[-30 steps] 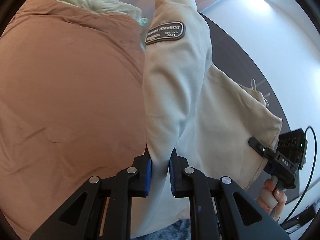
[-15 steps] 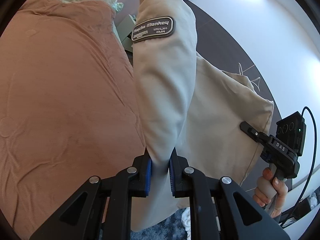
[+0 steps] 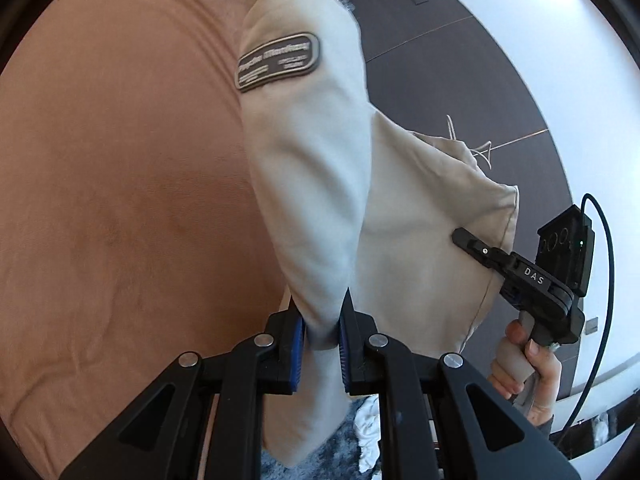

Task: Fold large clothes
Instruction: 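Lower the bundle onto the bed and open the right then left gripper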

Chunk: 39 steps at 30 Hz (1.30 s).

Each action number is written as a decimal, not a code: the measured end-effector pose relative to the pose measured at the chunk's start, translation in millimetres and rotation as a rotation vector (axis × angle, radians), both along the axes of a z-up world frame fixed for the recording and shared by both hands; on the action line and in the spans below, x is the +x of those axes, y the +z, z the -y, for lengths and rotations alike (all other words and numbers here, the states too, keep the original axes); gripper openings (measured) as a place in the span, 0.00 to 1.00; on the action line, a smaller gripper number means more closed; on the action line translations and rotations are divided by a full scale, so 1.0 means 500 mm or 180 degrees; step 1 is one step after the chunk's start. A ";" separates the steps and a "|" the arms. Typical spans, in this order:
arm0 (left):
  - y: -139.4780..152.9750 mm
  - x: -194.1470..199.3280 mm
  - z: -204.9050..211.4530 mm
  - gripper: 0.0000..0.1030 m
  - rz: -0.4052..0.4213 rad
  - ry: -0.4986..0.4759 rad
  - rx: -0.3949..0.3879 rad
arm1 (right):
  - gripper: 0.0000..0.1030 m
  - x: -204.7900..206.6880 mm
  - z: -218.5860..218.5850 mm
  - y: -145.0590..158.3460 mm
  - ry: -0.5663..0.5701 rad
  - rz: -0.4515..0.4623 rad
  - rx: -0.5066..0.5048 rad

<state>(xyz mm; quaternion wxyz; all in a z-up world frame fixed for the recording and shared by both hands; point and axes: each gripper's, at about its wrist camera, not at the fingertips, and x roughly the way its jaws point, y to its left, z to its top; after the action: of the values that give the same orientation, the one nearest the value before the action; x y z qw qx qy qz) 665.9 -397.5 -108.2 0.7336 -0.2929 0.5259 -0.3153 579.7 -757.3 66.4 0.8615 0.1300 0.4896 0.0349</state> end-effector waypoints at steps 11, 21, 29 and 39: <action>-0.125 0.079 0.011 0.19 -0.0455 0.0226 0.0446 | 0.65 0.038 0.072 -0.074 -0.0513 -0.0166 -0.0520; -0.100 0.056 0.011 0.23 -0.0324 0.0119 0.0628 | 0.65 -0.166 0.222 -0.140 -0.1073 -0.0133 -0.0173; -0.074 -0.001 0.022 0.23 -0.0205 -0.0094 0.0827 | 0.54 -0.316 0.269 -0.231 -0.1530 0.0008 0.0549; -0.115 -0.013 0.072 0.23 -0.0266 -0.0384 0.0858 | 0.18 -0.302 0.197 -0.323 -0.1369 -0.0163 0.0931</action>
<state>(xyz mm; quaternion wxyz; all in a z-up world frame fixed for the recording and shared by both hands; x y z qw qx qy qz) 659.5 -433.7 -165.6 0.7235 -0.1725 0.6102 -0.2728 429.0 -855.8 -95.2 0.8085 0.3551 0.4621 -0.0819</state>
